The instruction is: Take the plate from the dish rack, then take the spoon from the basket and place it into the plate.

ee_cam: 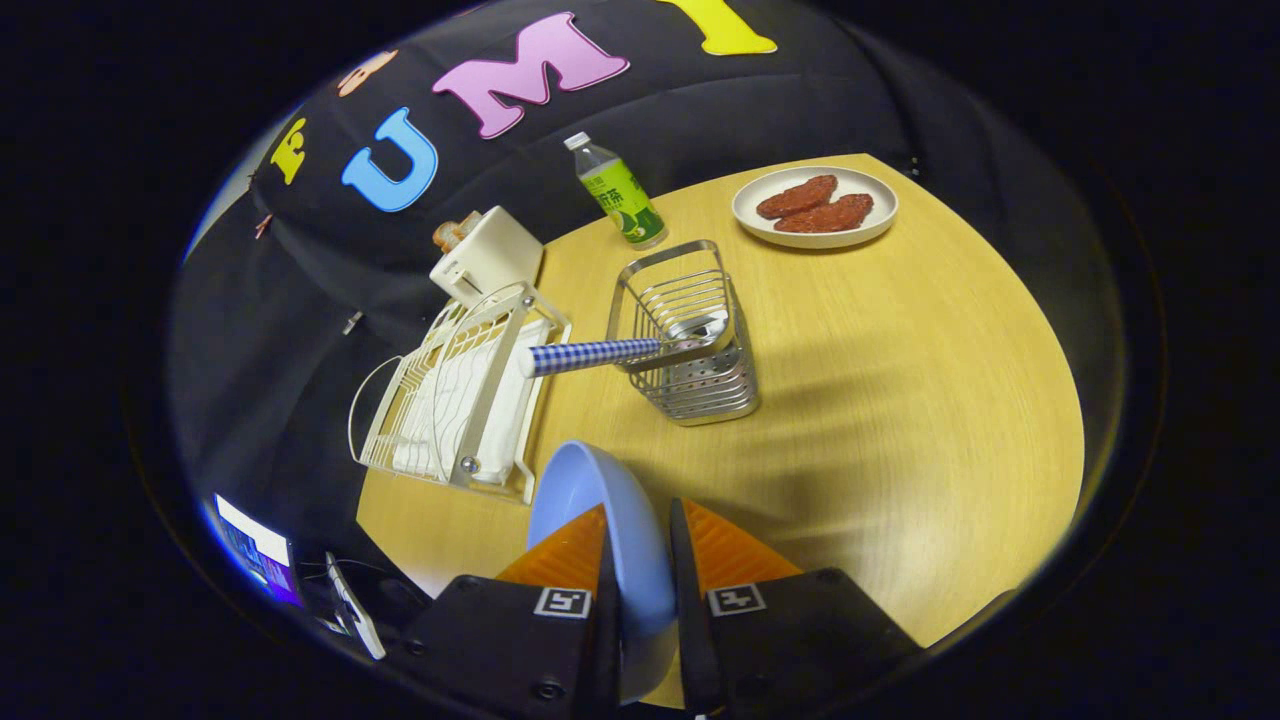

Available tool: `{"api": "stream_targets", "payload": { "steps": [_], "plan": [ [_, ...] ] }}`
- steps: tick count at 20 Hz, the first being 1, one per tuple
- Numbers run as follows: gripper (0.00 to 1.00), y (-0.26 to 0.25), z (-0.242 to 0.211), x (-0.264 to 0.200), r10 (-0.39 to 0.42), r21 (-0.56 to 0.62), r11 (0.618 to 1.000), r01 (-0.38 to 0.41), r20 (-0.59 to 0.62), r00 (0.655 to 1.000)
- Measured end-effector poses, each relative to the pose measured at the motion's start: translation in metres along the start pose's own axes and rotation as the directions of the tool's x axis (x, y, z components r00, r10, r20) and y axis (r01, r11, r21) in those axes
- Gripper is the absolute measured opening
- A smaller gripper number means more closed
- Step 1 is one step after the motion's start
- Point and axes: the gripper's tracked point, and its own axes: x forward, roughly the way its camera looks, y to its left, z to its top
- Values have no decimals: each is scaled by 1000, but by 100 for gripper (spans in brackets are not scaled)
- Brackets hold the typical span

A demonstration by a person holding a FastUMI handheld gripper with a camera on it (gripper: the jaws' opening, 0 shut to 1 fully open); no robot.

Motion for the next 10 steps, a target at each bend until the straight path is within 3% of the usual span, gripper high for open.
{"api": "stream_targets", "payload": {
  "steps": [3,6,7,8,10],
  "plan": [
    [35,-10,3,2,-27,-25,999,28,23,999],
    [82,-14,21,-5,-34,-101,994,45,105,994],
    [92,-14,30,-10,-35,-151,987,57,143,989],
    [99,-12,40,-17,-29,-202,977,68,189,981],
    [98,-2,58,-31,-1,-296,951,85,273,962]
  ]
}}
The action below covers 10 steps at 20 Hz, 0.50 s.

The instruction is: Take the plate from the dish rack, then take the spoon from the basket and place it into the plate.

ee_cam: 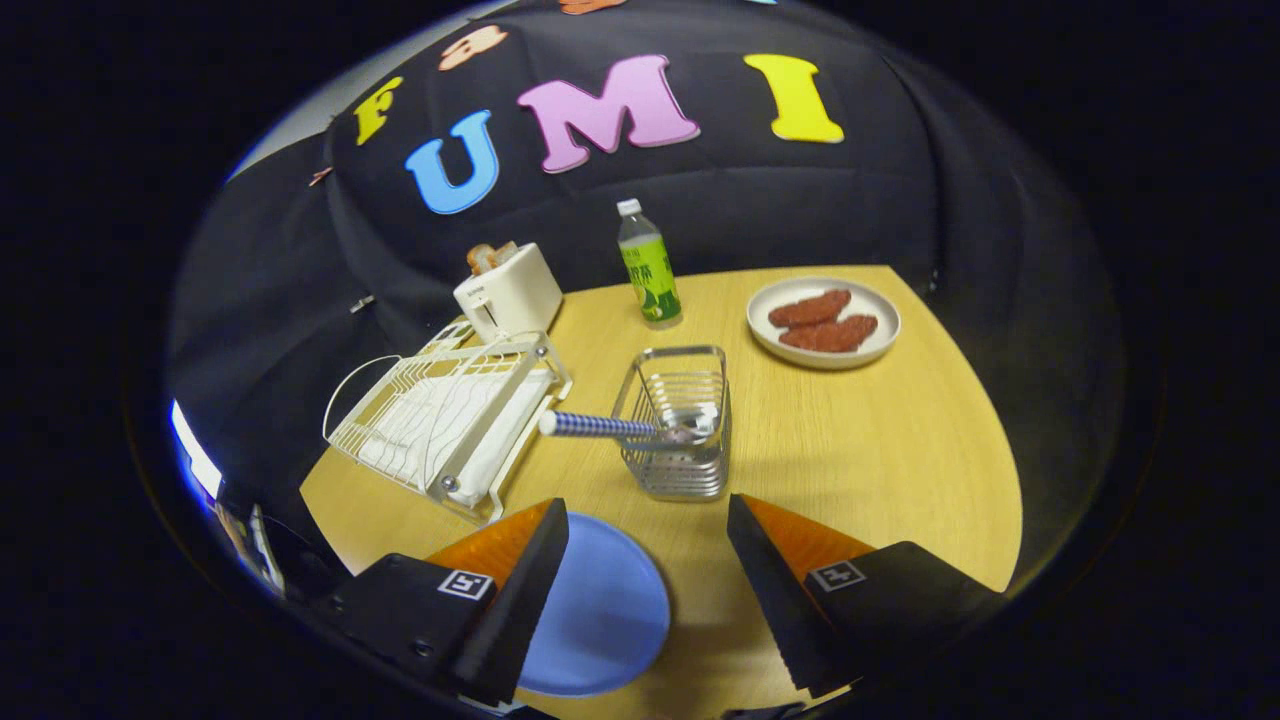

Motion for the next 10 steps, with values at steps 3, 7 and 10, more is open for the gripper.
{"api": "stream_targets", "payload": {
  "steps": [3,7,10],
  "plan": [
    [98,11,30,-5,21,-100,995,-10,112,993],
    [98,26,44,10,68,-223,974,-35,143,987],
    [98,34,47,27,102,-335,941,-46,152,983]
  ]
}}
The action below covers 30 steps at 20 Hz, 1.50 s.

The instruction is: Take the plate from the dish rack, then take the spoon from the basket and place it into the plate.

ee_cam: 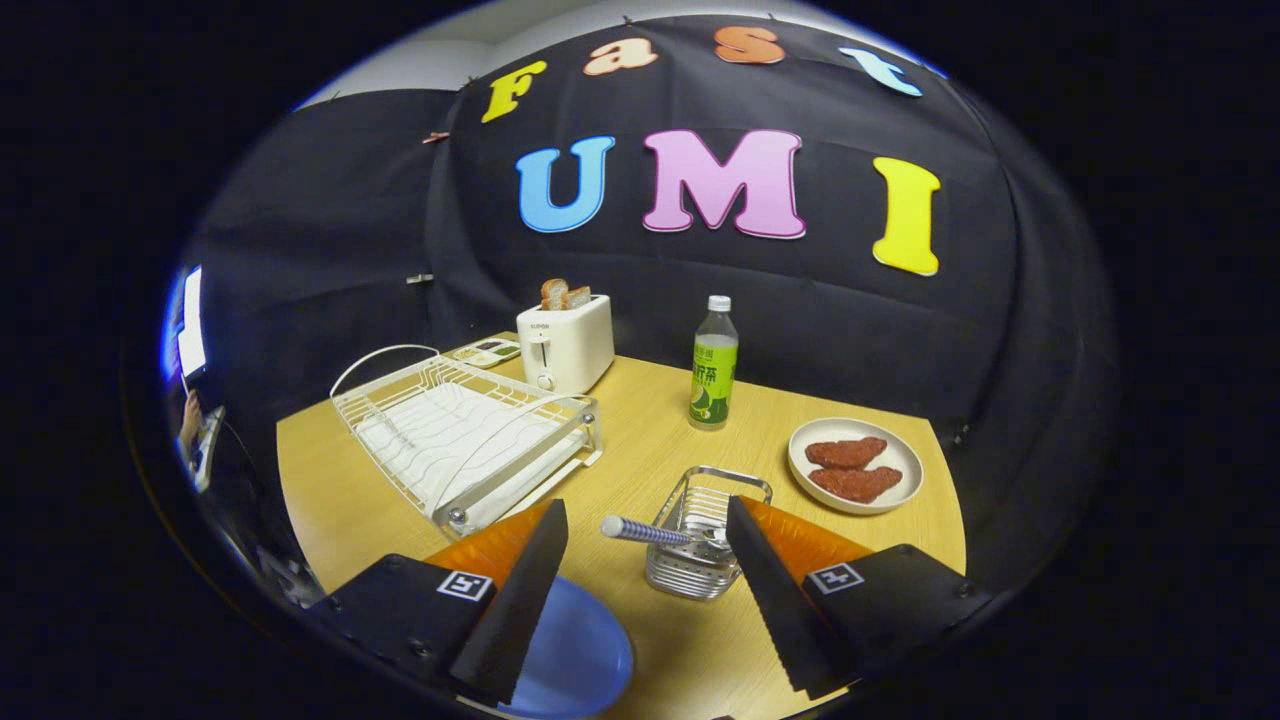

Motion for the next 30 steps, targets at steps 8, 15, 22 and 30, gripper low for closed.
{"api": "stream_targets", "payload": {
  "steps": [8,15,22,30],
  "plan": [
    [70,11,-19,41,26,-188,982,-23,14,1000],
    [34,10,-19,52,9,-215,977,-2,31,999],
    [19,-5,6,45,-33,-238,970,51,79,996],
    [13,-22,40,29,-19,-109,994,26,67,998]
  ]
}}
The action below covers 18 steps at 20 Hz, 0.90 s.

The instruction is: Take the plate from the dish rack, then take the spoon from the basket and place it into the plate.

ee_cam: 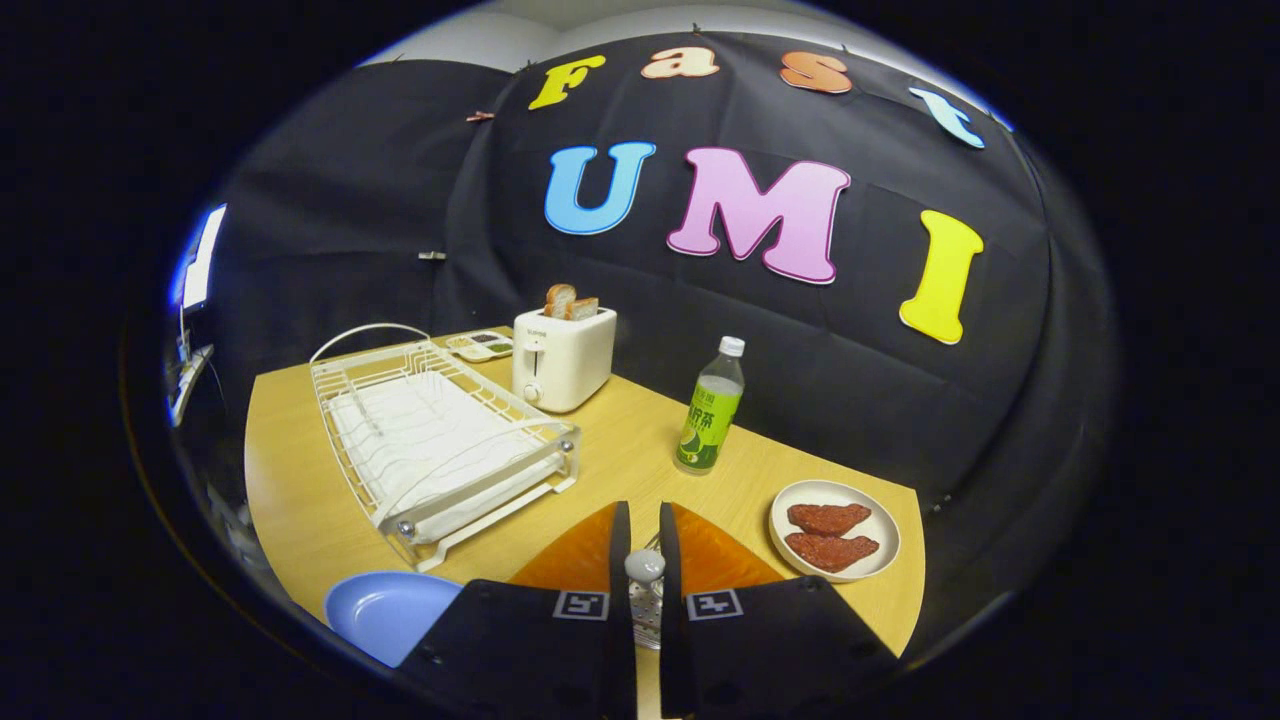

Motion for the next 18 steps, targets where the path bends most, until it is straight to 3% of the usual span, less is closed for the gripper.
{"api": "stream_targets", "payload": {
  "steps": [4,10,14,18],
  "plan": [
    [13,-13,46,-17,0,53,999,-3,61,998],
    [13,11,94,-54,91,76,992,-102,133,987],
    [13,55,83,-70,207,32,976,-213,130,970],
    [13,109,43,-79,332,-23,943,-331,63,941]
  ]
}}
